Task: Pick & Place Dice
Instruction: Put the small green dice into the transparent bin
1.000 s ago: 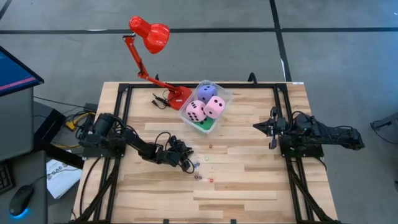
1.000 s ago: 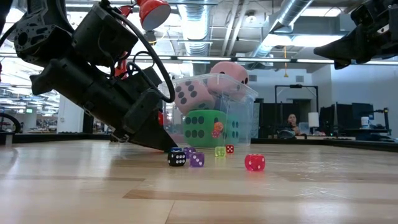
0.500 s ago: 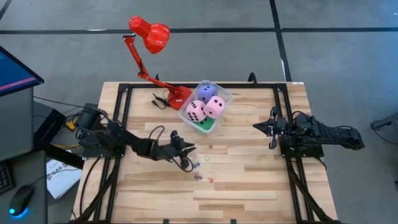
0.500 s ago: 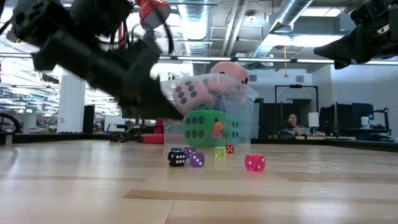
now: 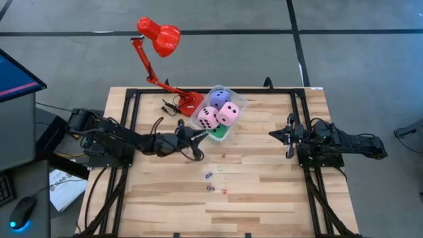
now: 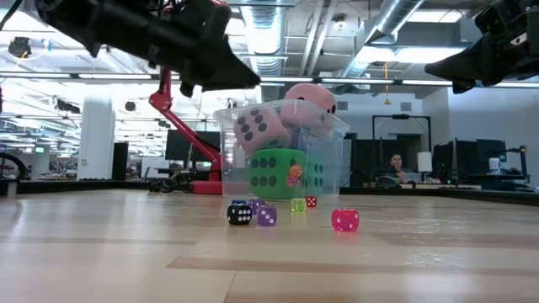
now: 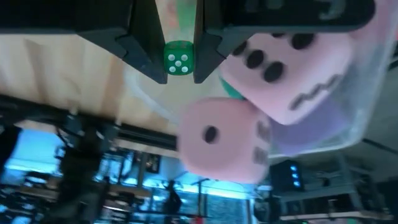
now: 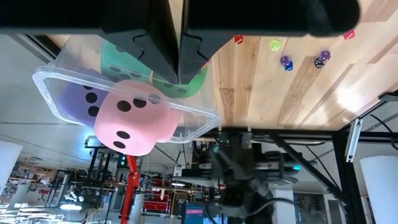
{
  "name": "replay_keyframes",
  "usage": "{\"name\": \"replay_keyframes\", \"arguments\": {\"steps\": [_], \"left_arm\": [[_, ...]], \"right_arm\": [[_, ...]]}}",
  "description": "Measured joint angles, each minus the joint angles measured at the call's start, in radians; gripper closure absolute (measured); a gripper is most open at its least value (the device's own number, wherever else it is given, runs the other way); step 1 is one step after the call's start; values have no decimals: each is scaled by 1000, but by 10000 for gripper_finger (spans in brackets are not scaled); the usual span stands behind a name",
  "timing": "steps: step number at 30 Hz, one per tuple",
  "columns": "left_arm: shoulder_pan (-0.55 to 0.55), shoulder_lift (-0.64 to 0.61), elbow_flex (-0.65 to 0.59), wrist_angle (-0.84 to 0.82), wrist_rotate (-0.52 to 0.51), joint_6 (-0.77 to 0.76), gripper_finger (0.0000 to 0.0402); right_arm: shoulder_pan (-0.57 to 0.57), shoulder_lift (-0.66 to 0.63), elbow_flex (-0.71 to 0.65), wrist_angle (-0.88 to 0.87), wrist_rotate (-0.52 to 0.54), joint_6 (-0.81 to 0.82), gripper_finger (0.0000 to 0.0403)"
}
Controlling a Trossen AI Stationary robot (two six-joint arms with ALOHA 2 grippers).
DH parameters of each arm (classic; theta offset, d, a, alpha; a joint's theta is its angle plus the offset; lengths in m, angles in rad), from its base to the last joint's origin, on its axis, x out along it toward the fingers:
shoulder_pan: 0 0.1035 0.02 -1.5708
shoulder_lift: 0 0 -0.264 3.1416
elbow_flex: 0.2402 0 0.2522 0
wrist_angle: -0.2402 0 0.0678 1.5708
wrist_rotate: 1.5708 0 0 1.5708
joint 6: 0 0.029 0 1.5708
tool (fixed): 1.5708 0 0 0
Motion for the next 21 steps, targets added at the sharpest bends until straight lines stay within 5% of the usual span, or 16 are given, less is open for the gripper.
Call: {"name": "replay_keyframes", "arguments": {"steps": [21], "left_arm": [[161,-5,0,17,-1,-3,320]], "right_arm": [[0,0,0,5,0,0,394]]}}
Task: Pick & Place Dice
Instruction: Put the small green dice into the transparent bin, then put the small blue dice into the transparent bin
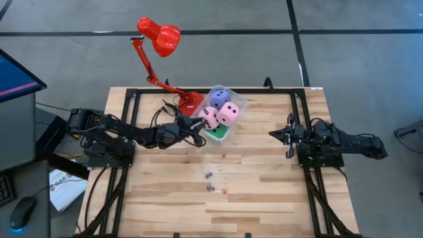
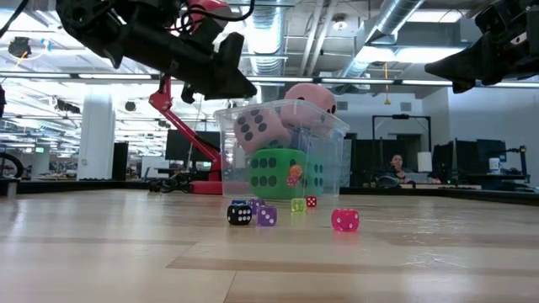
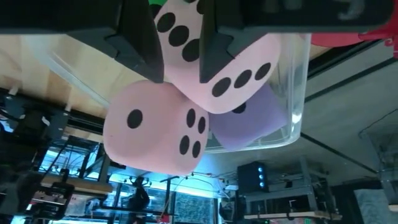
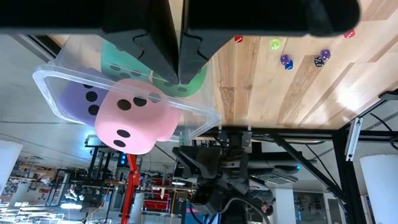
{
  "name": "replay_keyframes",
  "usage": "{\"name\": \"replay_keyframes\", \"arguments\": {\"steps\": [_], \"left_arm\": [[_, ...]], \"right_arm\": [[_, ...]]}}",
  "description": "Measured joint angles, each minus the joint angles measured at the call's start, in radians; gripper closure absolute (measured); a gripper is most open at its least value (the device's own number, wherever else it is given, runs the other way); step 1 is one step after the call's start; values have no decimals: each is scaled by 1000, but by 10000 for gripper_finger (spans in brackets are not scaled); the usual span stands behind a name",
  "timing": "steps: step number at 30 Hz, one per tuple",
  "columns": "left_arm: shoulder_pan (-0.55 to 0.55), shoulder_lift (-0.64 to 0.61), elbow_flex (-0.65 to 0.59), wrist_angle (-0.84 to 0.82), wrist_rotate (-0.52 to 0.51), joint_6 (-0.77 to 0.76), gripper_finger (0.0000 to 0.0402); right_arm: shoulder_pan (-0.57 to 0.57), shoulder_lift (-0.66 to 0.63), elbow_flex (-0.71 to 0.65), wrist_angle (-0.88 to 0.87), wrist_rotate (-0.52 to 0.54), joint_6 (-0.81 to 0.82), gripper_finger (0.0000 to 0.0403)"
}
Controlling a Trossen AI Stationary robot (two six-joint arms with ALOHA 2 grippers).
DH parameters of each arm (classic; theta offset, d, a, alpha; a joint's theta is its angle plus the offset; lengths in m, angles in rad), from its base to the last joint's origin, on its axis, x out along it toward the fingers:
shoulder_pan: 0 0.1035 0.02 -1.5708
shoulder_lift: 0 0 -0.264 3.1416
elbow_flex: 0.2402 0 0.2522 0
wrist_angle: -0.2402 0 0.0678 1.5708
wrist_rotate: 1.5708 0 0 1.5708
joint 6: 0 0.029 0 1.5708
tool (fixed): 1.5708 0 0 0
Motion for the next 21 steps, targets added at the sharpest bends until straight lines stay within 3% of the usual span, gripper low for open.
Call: {"name": "replay_keyframes", "arguments": {"steps": [12,21], "left_arm": [[2,0,0,-1,1,0,259],[1,0,0,-1,1,-1,268]], "right_arm": [[0,0,0,-2,0,0,394],[0,0,0,-4,0,0,394]]}}
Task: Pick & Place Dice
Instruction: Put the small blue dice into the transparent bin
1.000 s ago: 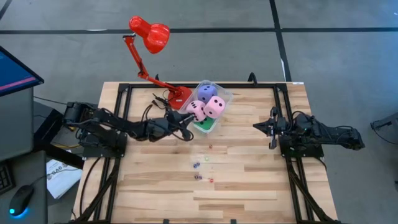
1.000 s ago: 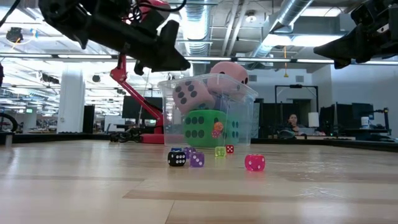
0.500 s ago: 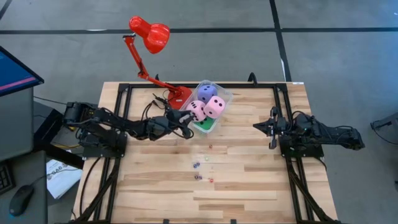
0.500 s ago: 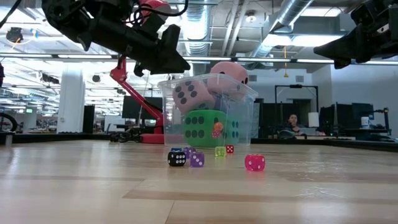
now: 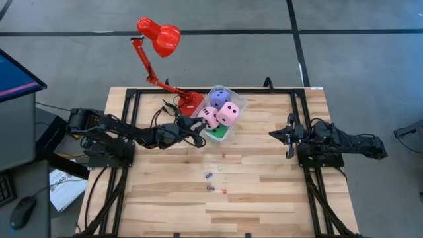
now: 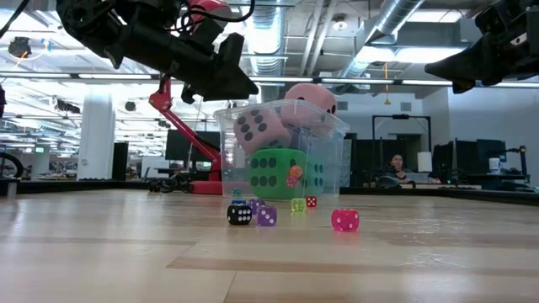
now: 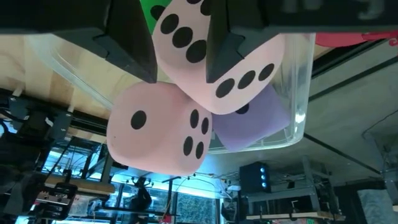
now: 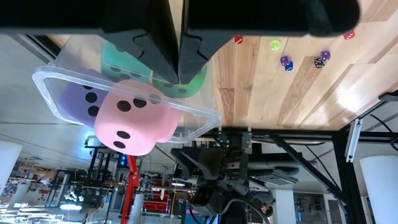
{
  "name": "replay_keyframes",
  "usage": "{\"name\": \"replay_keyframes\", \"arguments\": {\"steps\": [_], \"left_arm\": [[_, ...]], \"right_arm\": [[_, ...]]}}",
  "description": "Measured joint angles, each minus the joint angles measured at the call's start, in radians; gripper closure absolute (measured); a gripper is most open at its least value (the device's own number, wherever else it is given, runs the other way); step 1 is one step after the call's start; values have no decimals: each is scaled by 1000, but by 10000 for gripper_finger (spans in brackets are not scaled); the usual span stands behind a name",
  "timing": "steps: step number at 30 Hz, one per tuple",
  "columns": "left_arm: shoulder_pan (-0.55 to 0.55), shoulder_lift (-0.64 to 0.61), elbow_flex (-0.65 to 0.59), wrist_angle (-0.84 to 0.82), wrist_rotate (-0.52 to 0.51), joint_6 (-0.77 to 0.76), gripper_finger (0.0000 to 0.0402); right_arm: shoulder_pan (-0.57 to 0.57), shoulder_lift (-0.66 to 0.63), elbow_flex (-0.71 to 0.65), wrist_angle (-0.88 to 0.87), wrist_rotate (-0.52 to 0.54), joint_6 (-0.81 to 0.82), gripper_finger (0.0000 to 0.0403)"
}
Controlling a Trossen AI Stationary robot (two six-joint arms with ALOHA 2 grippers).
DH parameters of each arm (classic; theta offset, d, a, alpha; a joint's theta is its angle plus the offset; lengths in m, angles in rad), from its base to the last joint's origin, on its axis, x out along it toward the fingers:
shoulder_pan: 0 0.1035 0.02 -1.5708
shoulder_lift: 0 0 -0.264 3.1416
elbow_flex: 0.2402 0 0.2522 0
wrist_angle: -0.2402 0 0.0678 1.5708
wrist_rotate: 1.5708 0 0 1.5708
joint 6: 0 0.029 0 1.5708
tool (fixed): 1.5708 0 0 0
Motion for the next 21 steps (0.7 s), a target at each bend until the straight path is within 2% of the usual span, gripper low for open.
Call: {"name": "replay_keyframes", "arguments": {"steps": [4,9,13,21], "left_arm": [[-4,0,0,1,22,0,281],[-6,-7,0,20,140,0,298],[-17,-18,0,18,195,4,307],[-92,-84,0,32,203,101,321]], "right_arm": [[0,0,0,0,0,0,394],[0,0,0,-3,0,0,394],[0,0,0,13,0,0,394],[0,0,0,1,0,-2,394]]}}
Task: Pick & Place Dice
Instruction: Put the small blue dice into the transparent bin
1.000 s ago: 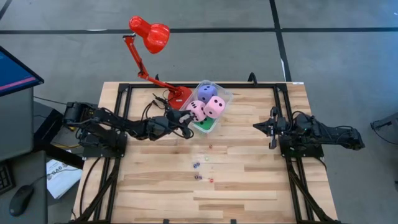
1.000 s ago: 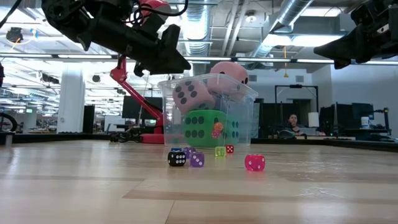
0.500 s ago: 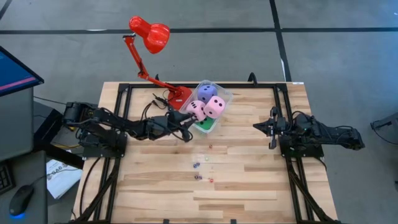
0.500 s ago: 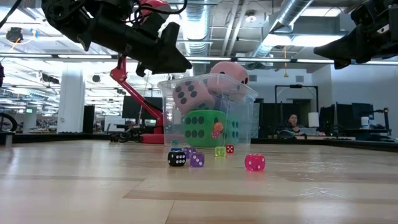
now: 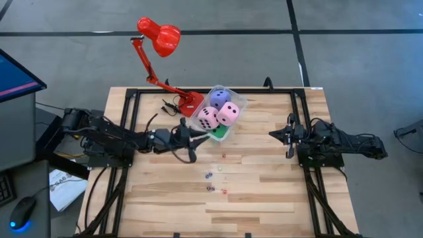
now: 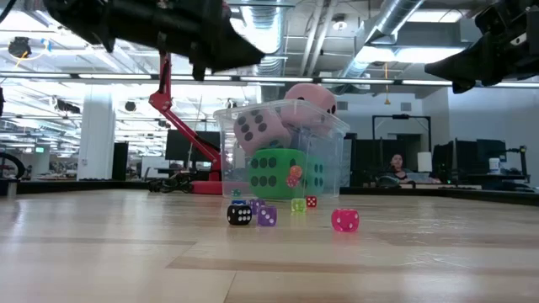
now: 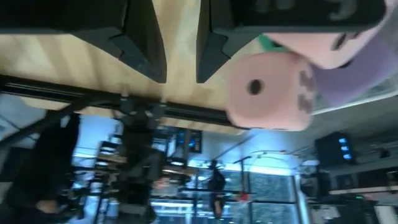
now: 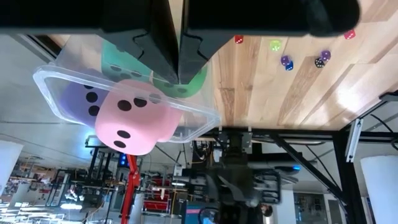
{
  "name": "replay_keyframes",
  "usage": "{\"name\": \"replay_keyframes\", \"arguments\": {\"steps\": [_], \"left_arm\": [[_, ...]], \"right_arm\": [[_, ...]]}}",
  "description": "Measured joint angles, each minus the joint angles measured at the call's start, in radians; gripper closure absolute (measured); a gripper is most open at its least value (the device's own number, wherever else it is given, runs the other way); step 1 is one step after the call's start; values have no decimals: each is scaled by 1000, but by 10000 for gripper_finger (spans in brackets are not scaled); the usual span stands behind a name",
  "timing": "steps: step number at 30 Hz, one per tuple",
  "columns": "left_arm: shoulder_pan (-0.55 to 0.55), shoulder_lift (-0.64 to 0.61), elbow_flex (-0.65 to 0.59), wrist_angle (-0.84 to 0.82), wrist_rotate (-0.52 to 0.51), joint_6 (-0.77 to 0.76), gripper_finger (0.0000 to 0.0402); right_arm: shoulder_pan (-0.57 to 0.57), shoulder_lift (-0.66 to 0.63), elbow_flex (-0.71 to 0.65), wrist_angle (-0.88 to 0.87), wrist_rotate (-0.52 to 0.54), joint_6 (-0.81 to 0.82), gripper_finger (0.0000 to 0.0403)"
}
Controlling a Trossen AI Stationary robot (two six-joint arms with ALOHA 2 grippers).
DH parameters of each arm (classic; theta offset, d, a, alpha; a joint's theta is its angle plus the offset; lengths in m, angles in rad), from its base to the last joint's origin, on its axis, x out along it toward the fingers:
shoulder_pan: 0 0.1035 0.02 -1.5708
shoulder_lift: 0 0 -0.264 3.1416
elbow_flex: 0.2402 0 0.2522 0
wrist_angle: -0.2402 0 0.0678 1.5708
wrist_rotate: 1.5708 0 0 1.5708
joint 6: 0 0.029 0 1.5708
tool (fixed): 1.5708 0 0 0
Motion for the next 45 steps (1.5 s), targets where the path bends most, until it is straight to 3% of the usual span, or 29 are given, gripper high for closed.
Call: {"name": "replay_keyframes", "arguments": {"steps": [12,21,40,45], "left_arm": [[-183,-9,0,-58,3,0,344],[-200,-10,0,-54,1,0,343],[-193,-10,0,-54,-2,-26,191],[-193,-9,0,-54,-65,-26,159]], "right_arm": [[0,0,0,-5,0,2,394],[0,0,0,-4,0,3,394],[0,0,0,-4,0,3,394],[0,0,0,-4,0,3,394]]}}
